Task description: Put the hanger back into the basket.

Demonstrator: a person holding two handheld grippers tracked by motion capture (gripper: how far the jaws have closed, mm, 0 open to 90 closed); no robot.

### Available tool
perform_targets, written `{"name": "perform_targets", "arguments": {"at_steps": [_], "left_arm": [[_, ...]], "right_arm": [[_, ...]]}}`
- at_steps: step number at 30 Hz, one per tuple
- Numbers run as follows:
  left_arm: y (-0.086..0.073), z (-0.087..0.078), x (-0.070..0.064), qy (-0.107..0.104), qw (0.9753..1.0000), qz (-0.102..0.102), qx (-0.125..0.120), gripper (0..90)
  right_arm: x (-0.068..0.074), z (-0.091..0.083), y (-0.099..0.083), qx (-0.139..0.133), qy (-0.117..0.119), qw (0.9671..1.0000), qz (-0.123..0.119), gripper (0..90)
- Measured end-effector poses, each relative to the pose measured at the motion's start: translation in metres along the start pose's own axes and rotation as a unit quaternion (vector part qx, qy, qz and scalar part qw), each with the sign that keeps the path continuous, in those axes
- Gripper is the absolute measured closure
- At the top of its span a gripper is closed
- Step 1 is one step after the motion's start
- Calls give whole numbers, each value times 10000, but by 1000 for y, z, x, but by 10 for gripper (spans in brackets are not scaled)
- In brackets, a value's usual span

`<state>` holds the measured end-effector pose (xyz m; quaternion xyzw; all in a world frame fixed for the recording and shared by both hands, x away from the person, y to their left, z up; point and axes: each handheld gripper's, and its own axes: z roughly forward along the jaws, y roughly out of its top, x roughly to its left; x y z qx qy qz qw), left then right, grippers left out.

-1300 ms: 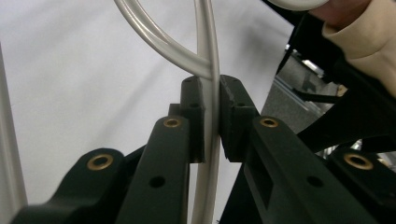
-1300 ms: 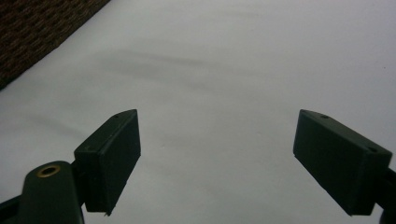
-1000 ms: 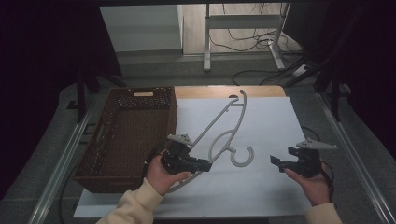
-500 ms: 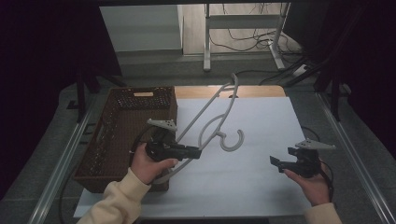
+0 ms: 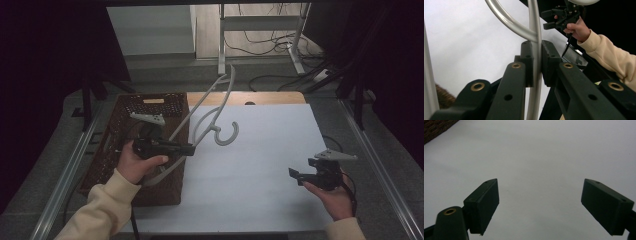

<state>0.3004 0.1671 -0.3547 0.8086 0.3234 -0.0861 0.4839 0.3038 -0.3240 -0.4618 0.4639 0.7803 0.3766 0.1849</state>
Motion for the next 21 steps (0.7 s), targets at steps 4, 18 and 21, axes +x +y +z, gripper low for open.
{"name": "perform_targets", "arguments": {"at_steps": [4, 18, 21], "left_arm": [[-2, -10, 9, 38, 10000, -70, -16, 809], [-16, -40, 43, 167, 9996, -236, 6, 809], [-20, -44, 48, 163, 9994, -289, -11, 810]], "right_arm": [[0, 0, 0, 18, -7, 10000, 17, 150], [0, 1, -1, 62, -22, 10000, 25, 150], [0, 1, -1, 66, -25, 10000, 25, 150]]}}
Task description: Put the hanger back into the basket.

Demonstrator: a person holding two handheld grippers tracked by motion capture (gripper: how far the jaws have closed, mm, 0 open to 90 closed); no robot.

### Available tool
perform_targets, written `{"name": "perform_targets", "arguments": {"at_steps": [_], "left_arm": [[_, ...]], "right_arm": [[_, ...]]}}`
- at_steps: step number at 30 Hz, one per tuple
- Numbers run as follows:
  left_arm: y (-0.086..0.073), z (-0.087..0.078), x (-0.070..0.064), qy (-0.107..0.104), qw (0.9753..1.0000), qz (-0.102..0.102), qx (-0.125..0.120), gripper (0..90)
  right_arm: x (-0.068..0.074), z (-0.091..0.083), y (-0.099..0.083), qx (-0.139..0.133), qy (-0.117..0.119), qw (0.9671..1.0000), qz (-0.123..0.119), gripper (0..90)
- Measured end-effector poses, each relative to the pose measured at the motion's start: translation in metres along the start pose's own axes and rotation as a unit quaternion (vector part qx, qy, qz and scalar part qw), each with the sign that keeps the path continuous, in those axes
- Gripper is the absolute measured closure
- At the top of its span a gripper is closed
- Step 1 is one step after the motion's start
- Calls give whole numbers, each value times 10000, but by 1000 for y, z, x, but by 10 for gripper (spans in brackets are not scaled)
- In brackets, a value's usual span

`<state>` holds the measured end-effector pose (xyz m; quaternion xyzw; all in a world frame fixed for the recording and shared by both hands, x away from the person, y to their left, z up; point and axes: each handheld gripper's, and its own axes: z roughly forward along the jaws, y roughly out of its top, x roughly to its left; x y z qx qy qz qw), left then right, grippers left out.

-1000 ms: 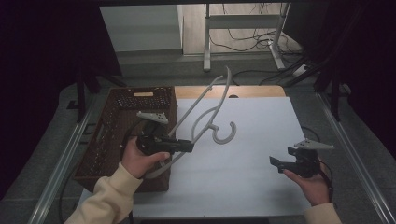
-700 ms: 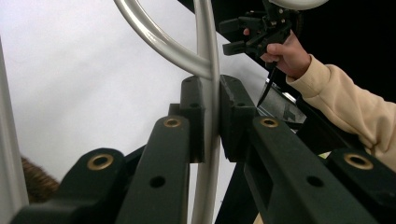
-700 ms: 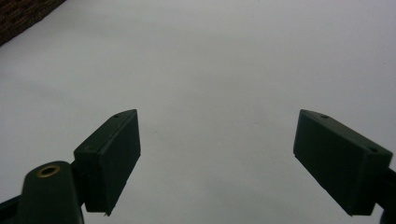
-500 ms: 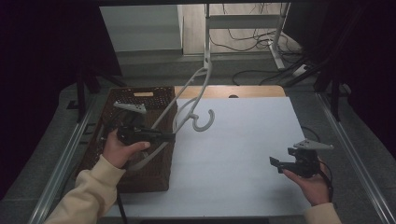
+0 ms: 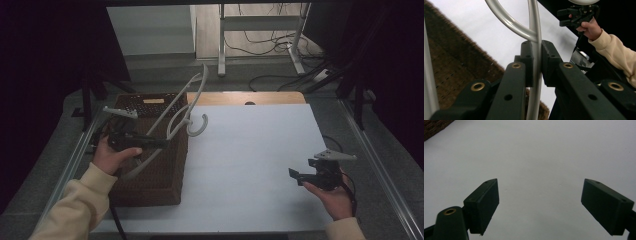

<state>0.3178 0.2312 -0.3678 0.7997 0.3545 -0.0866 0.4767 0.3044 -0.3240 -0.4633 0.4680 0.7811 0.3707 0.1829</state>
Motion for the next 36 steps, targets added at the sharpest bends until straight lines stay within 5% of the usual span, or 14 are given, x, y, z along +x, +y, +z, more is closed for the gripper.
{"name": "perform_targets", "arguments": {"at_steps": [18, 36], "left_arm": [[-30, -36, 31, 158, 9994, -292, 25, 809], [-52, -42, 53, 301, 9981, -435, 322, 809]], "right_arm": [[0, 2, -1, 46, -11, 10000, 2, 148], [0, 3, -2, 94, -7, 10000, 18, 147]]}}
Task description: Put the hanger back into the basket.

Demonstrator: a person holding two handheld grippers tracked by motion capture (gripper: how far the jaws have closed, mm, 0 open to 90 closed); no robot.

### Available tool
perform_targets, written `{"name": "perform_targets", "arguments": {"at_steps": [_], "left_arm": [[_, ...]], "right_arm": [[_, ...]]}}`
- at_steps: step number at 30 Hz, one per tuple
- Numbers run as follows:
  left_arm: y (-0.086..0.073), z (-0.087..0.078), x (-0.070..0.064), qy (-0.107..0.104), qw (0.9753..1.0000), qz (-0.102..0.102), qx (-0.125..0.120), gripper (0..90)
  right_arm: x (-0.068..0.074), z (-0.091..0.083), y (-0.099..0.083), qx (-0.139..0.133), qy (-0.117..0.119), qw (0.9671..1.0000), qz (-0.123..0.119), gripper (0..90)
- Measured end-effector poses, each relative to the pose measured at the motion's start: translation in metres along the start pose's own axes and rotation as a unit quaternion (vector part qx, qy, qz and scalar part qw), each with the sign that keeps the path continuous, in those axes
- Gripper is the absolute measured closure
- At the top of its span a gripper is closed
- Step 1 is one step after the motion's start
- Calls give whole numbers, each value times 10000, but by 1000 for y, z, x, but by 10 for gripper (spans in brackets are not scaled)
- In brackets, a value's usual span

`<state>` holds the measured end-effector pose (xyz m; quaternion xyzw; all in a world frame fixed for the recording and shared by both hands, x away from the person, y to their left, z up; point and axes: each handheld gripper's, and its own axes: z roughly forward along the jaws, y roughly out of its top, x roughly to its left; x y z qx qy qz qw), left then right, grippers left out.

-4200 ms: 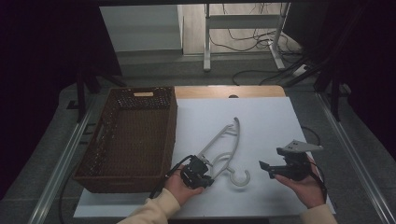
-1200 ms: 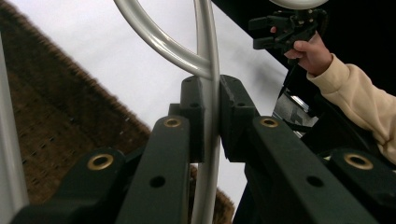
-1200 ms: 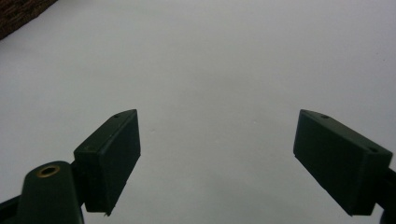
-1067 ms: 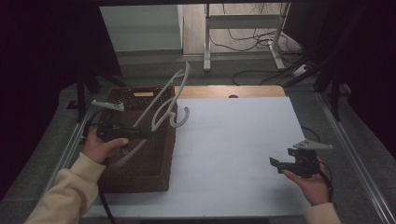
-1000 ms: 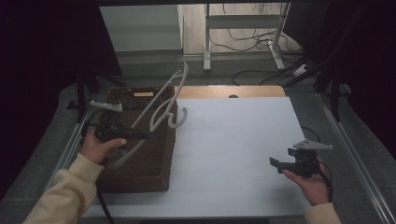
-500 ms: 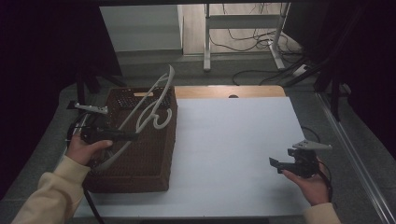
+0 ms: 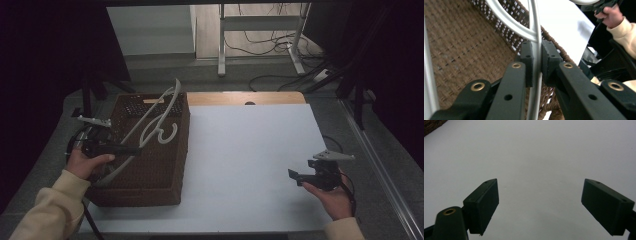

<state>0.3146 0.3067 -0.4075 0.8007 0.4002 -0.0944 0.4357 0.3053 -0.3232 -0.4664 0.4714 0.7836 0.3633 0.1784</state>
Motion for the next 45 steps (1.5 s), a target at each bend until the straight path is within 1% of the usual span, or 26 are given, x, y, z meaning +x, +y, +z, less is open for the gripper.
{"name": "perform_targets", "arguments": {"at_steps": [5, 10, 13, 15, 16, 17, 18, 20, 21, 22, 23, 24, 25, 26, 27, 28, 29, 30, 33, 38, 40, 41, 42, 43, 44, 45], "left_arm": [[-7, 0, 9, 54, 9999, -63, 125, 809], [-9, -1, 12, 19, 9998, -45, 198, 809], [-9, 0, 14, 33, 9996, -113, 256, 809], [-12, 2, 18, 43, 9993, -172, 328, 808], [-13, 4, 19, 42, 9991, -174, 384, 808], [-13, 4, 19, 42, 9991, -174, 384, 808], [-14, 7, 21, 54, 9986, -190, 482, 808], [-15, 9, 22, 60, 9984, -197, 525, 807], [-16, 10, 23, 72, 9983, -208, 542, 807], [-17, 12, 25, 190, 9981, -214, 552, 802], [-17, 12, 25, 190, 9981, -214, 552, 757], [-16, 13, 26, 376, 9977, -293, 482, 572], [-15, 12, 26, 445, 9974, -350, 453, 489], [-15, 11, 25, 534, 9972, -340, 392, 474], [-14, 11, 24, 580, 9970, -344, 375, 450], [-14, 11, 24, 580, 9970, -344, 375, 421], [-14, 10, 23, 610, 9969, -343, 352, 421], [-14, 10, 21, 724, 9965, -272, 307, 372], [-14, 11, 18, 772, 9964, -212, 283, 341], [-14, 9, 6, 842, 9964, -71, 77, 310], [-13, 9, 0, 922, 9957, -3, 6, 298], [-12, 10, -3, 917, 9958, 26, -17, 297], [-12, 10, -3, 917, 9958, 26, -17, 294], [-11, 12, -8, 880, 9961, 97, -45, 286], [-11, 13, -12, 892, 9959, 140, -44, 280], [-11, 13, -12, 892, 9959, 140, -44, 276]], "right_arm": [[0, 0, 0, 5, -1, 10000, 6, 147], [0, 1, 0, 19, -3, 10000, 9, 147], [0, 1, 0, 19, -6, 10000, 5, 147], [0, 1, 0, 24, -5, 10000, 0, 147], [0, 1, 0, 27, 0, 10000, 7, 147], [0, 1, 0, 27, 2, 10000, 10, 147], [0, 1, 0, 28, 1, 10000, 8, 147], [0, 2, 0, 34, 3, 10000, 7, 147], [0, 2, 0, 36, 3, 10000, 7, 147], [0, 2, 0, 38, 4, 10000, 4, 147], [0, 2, 0, 38, 4, 10000, 4, 147], [0, 2, 0, 43, 11, 10000, 4, 146], [0, 2, 0, 44, 8, 10000, -2, 146], [0, 2, 0, 45, 7, 10000, -5, 146], [0, 2, 0, 48, 9, 10000, -5, 146], [0, 2, 0, 48, 9, 10000, -5, 146], [0, 2, 0, 47, 11, 10000, -6, 146], [0, 2, 0, 48, 15, 10000, -7, 146], [0, 2, 0, 46, 22, 10000, -17, 146], [1, 3, 0, 43, 47, 10000, -14, 145], [1, 3, 1, 50, 55, 10000, -17, 144], [1, 3, 1, 51, 60, 10000, -21, 144], [1, 3, 1, 51, 60, 10000, -21, 144], [1, 4, 1, 48, 72, 10000, -23, 142], [1, 4, 2, 46, 75, 10000, -22, 142], [1, 4, 2, 42, 80, 10000, -26, 142]]}}
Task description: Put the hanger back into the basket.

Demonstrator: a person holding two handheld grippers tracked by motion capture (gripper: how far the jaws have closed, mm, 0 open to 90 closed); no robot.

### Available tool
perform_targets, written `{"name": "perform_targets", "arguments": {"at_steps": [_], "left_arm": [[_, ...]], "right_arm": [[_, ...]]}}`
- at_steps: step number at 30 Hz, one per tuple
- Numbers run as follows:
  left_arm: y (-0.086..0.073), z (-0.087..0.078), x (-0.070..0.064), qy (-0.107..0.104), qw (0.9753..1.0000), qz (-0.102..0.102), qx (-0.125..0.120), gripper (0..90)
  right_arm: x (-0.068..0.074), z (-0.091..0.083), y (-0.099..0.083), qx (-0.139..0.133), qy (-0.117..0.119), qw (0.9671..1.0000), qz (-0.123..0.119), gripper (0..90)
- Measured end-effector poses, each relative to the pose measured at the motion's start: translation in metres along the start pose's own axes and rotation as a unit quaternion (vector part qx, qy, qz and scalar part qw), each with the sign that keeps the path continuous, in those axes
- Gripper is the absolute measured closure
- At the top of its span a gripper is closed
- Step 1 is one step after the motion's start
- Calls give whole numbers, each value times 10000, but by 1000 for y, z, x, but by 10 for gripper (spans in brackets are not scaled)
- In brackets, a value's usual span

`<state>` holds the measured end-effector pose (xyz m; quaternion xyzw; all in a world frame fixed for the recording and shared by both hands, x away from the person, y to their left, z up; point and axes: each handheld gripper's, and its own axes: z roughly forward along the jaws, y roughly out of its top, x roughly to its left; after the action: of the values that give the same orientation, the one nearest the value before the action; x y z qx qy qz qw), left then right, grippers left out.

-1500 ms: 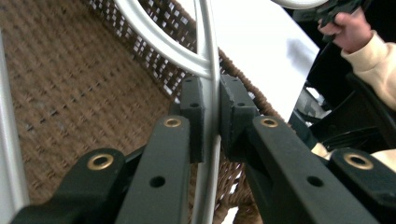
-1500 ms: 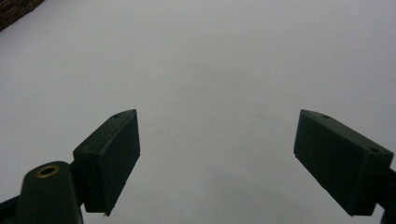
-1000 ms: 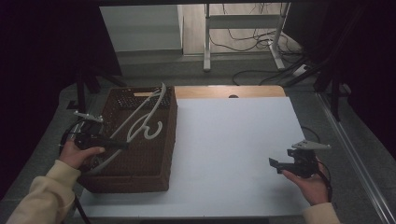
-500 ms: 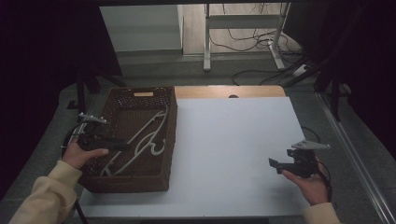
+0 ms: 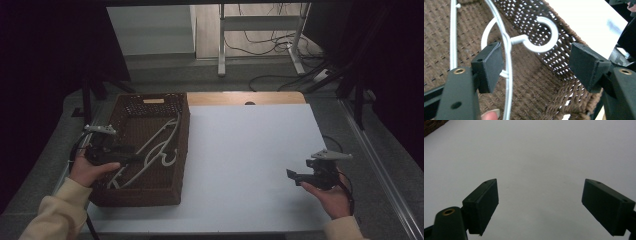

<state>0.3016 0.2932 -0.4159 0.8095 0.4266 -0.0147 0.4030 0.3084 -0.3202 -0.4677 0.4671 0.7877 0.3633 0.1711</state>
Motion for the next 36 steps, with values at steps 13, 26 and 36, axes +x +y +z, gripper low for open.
{"name": "perform_targets", "arguments": {"at_steps": [13, 26, 36], "left_arm": [[12, 20, -56, 4, 9993, 365, -114, 266], [12, 38, -79, 202, 9983, 407, -361, 258], [-12, 40, -97, 583, 9942, 576, -689, 251]], "right_arm": [[3, 2, 3, -22, 110, 9999, -66, 141], [6, 2, 4, -57, 180, 9997, -124, 141], [13, 2, 4, -76, 298, 9991, -290, 142]]}}
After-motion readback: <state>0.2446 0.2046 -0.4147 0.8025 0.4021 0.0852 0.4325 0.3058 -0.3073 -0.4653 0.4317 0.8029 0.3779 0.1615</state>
